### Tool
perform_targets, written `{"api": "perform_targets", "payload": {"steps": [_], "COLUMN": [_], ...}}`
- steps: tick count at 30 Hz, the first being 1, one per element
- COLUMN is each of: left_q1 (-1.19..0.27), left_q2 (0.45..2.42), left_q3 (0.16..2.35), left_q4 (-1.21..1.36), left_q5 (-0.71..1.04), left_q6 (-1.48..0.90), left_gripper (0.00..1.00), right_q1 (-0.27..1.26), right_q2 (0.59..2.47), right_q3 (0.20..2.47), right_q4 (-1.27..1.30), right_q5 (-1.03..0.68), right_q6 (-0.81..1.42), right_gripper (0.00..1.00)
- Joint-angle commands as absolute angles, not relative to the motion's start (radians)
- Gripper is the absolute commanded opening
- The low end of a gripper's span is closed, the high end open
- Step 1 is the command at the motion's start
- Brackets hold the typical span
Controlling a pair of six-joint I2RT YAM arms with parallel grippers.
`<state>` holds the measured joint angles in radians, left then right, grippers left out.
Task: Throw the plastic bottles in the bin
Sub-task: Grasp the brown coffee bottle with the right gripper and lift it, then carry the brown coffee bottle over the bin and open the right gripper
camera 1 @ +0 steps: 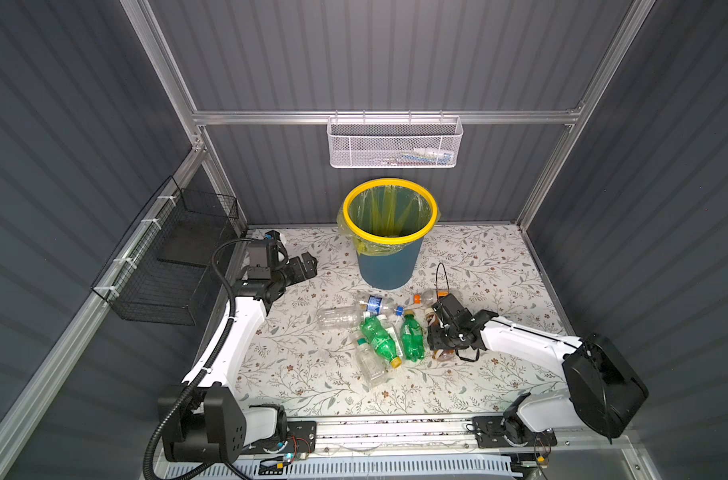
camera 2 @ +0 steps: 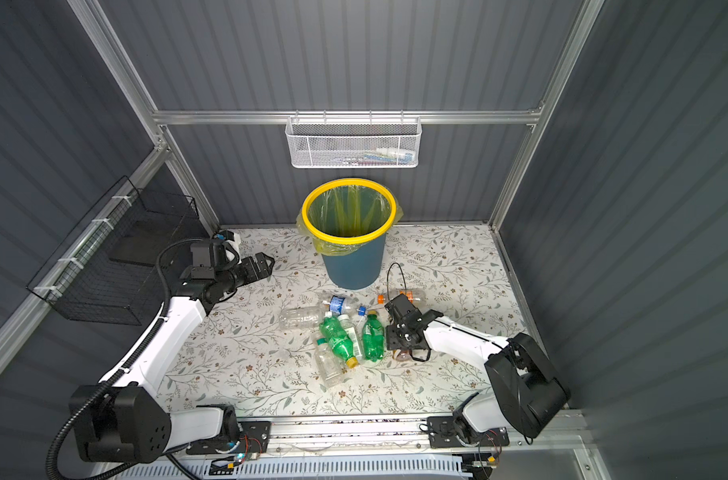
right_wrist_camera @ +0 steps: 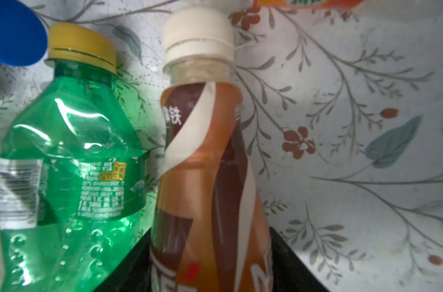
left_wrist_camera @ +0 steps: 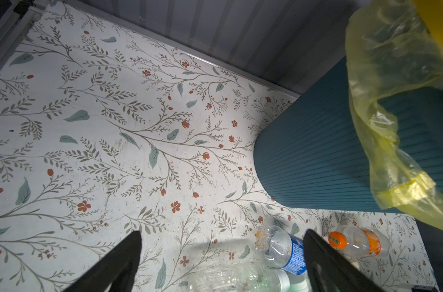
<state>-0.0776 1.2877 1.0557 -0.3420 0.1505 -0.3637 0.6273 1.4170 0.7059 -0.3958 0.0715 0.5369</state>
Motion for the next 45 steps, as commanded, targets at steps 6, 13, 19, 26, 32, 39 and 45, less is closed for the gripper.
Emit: {"api": "perform_targets", "payload": {"steps": [6,13,19,26,32,39,45], "left_q1": [-0.071,-0.071,-0.071,-0.071,-0.071,-0.072,-0.118], "left_q2": [1.284,1.297,1.304,1.276,1.252,1.176,1.065], "left_q3": [1.040,1.054,1.074,1.064,1.040,0.972,0.883], "left_q4": [-0.307,-0.303,-0.296,-0.256,-0.247,-0.245,-0.266], "left_q5": [0.160,0.162,0.185,0.221,0.261,0.286,0.164], "left_q6": [-0.376,-0.378,-0.385,-0.361,-0.328,-0.323,-0.287], "left_gripper": [0.99,0.99,0.99,0.99,0.99,0.97,0.96], "right_q1": [0.635,0.635,0.632,0.628,0.625,0.623,0.478], "right_q2": [1.306,1.041,0.836,0.543,0.438,0.562,1.150], "right_q3": [0.685,0.670,0.677,0.656,0.712,0.895,1.457], "right_q4": [-0.418,-0.443,-0.434,-0.325,-0.221,0.013,-0.143], "right_q5": [0.078,0.152,0.266,0.412,0.510,0.445,0.054], "right_q6": [0.515,0.510,0.467,0.403,0.193,-0.021,0.057], "right_gripper": [0.52,0.51,0.52,0.54,0.54,0.55,0.53]}}
